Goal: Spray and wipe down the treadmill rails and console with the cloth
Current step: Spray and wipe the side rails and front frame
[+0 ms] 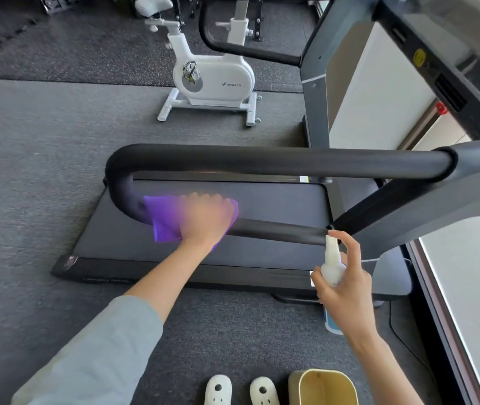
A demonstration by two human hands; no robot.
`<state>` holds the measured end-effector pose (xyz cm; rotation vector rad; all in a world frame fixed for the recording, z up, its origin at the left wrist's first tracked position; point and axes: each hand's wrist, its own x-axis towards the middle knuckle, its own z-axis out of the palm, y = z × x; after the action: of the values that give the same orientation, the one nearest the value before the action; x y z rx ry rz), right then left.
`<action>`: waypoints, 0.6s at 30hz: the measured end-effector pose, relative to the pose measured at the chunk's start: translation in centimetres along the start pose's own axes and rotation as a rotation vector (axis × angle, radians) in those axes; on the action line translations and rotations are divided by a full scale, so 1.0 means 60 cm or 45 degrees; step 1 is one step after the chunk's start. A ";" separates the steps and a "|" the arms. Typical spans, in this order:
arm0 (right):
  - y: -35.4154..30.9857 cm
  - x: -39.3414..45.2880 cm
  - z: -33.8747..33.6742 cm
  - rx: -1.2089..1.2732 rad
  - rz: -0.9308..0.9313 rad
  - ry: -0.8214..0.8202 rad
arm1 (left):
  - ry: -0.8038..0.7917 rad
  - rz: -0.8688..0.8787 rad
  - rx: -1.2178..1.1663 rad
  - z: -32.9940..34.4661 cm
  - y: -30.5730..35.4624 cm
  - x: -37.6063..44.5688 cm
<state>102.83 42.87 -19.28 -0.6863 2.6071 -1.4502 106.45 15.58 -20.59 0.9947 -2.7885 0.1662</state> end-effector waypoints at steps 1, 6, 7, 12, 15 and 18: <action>0.002 0.000 -0.004 0.004 0.006 0.013 | -0.024 0.015 0.003 -0.001 0.020 -0.001; 0.022 -0.019 -0.031 0.034 0.057 0.100 | -0.110 0.146 -0.026 0.002 0.140 -0.011; 0.029 -0.026 -0.037 0.032 0.074 0.117 | -0.115 0.186 -0.046 0.004 0.167 -0.012; 0.053 -0.052 -0.063 0.023 0.162 0.118 | -0.163 0.357 -0.164 0.003 0.297 -0.029; 0.053 -0.050 -0.069 0.015 0.173 0.118 | -0.104 0.399 -0.175 0.009 0.296 -0.040; 0.039 -0.039 -0.064 0.007 0.141 0.102 | 0.035 0.509 -0.174 0.016 0.237 -0.042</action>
<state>103.06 47.93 -19.44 -0.4848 2.6518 -1.4816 99.21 27.94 -22.67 0.3936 -2.8929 0.0385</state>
